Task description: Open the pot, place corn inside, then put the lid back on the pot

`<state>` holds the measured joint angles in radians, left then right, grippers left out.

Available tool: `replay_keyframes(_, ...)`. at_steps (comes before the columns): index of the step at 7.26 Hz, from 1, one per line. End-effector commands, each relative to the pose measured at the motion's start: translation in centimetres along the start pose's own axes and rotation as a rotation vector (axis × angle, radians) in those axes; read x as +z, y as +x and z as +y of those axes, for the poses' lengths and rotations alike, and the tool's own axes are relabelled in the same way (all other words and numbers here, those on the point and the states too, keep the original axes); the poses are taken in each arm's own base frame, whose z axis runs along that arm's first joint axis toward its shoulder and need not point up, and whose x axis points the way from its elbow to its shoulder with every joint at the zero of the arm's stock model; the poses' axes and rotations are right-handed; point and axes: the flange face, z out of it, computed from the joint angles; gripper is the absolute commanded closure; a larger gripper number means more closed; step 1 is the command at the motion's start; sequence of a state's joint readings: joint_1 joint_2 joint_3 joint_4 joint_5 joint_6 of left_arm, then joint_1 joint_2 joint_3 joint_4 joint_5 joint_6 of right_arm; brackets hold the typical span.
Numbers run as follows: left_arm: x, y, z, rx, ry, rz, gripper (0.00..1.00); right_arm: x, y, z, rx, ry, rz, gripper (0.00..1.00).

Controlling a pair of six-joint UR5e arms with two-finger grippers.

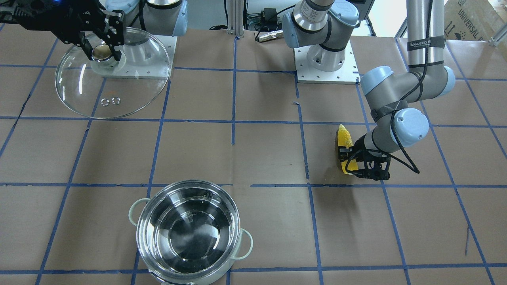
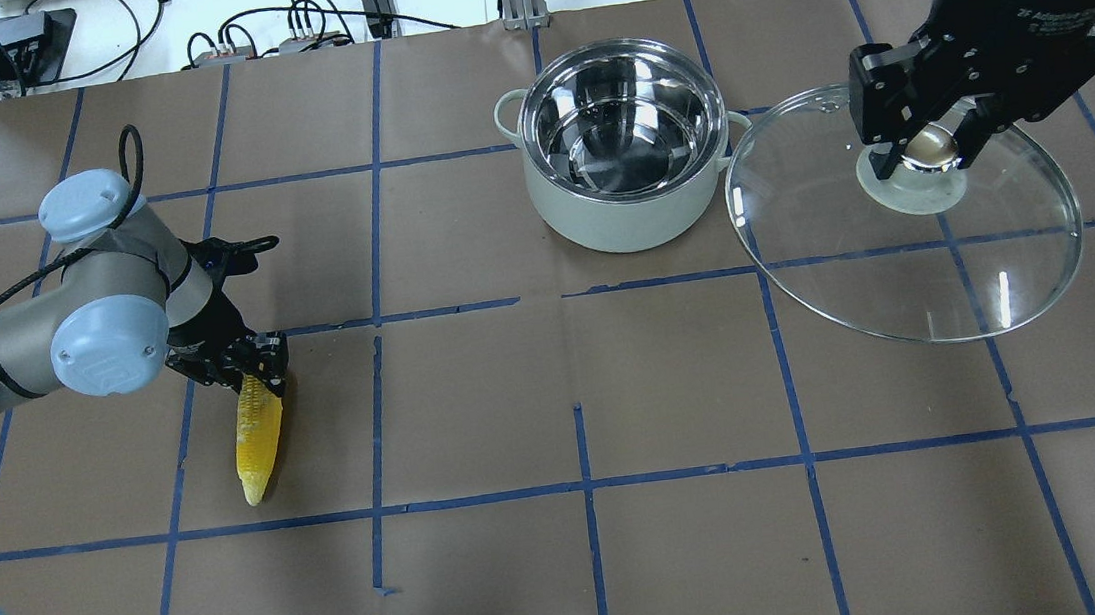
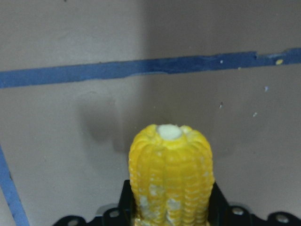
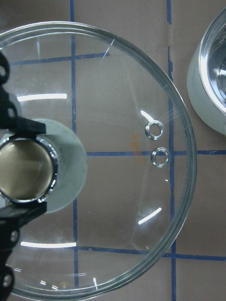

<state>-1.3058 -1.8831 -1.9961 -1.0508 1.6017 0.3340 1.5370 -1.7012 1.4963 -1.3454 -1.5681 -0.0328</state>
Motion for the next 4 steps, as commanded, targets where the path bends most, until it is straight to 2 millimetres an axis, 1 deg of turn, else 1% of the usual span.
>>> replay_keyframes(1, -3.7, 1.0, -1.7, 0.020, 0.038, -0.038, 0.98, -0.8, -1.2, 0.3, -0.027, 0.055, 0.007, 0.86)
replay_keyframes(2, -6.6, 2.7, -3.0, 0.049, 0.049, -0.040, 0.98, -0.8, -1.2, 0.2, -0.027, 0.057, 0.009, 0.85)
replay_keyframes(3, -9.7, 5.0, -4.8, 0.036, 0.078, -0.007, 0.98, -0.8, -1.1, 0.2, -0.031, 0.054, 0.024, 0.85)
replay_keyframes(4, -13.5, 7.6, -6.4, 0.014, 0.122, 0.033, 0.98, -0.8, -1.0, 0.1, -0.030, 0.054, 0.029, 0.85)
